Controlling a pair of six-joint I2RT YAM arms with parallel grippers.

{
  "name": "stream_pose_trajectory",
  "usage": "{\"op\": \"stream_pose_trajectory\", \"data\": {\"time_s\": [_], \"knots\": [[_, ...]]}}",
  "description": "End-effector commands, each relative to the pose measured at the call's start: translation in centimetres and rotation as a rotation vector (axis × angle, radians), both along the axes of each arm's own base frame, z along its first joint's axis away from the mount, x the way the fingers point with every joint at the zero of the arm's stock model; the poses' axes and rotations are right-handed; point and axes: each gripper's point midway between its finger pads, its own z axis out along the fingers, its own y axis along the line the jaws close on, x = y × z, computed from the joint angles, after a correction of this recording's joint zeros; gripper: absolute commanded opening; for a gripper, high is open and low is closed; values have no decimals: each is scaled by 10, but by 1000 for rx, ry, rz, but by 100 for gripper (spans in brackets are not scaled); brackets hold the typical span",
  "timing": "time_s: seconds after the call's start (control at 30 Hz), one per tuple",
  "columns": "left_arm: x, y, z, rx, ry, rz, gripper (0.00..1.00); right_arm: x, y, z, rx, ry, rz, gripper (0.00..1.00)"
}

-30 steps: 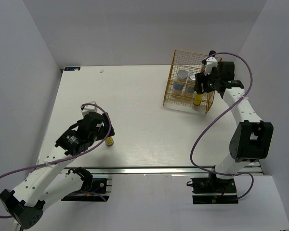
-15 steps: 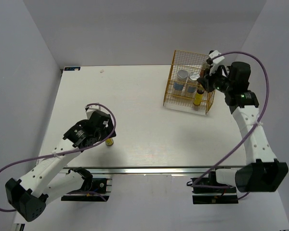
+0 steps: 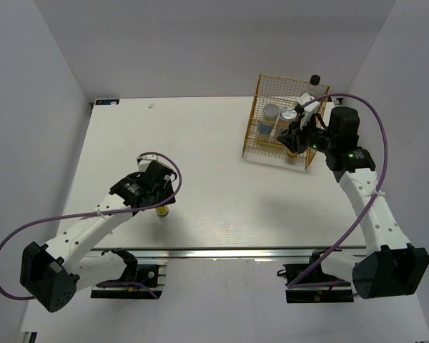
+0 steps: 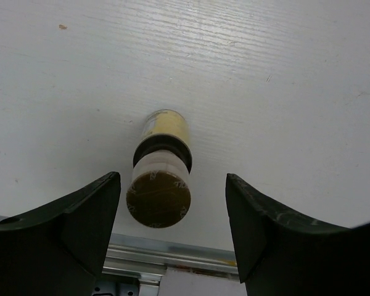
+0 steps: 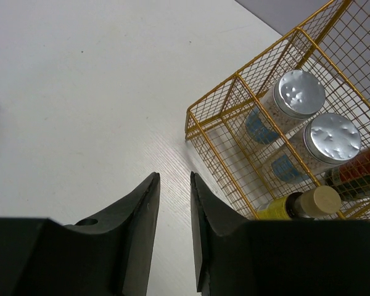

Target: Organize the condiment bottles

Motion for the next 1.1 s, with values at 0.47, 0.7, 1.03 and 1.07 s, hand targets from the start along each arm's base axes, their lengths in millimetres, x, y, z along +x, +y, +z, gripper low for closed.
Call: {"op": "stream_pose_trajectory", "data": {"time_s": [0.47, 0.7, 1.03, 1.07], "knots": [[20, -5, -14, 57, -4, -10, 58, -10, 3, 9, 52, -36, -6, 34], [22, -5, -11, 59, -18, -11, 35, -11, 3, 8, 57, -34, -8, 34], [65, -58, 69, -78, -185, -212, 0, -14, 0, 31, 77, -73, -37, 25], [69, -63, 78, -91, -199, -229, 0, -14, 0, 33, 84, -74, -41, 21]]}}
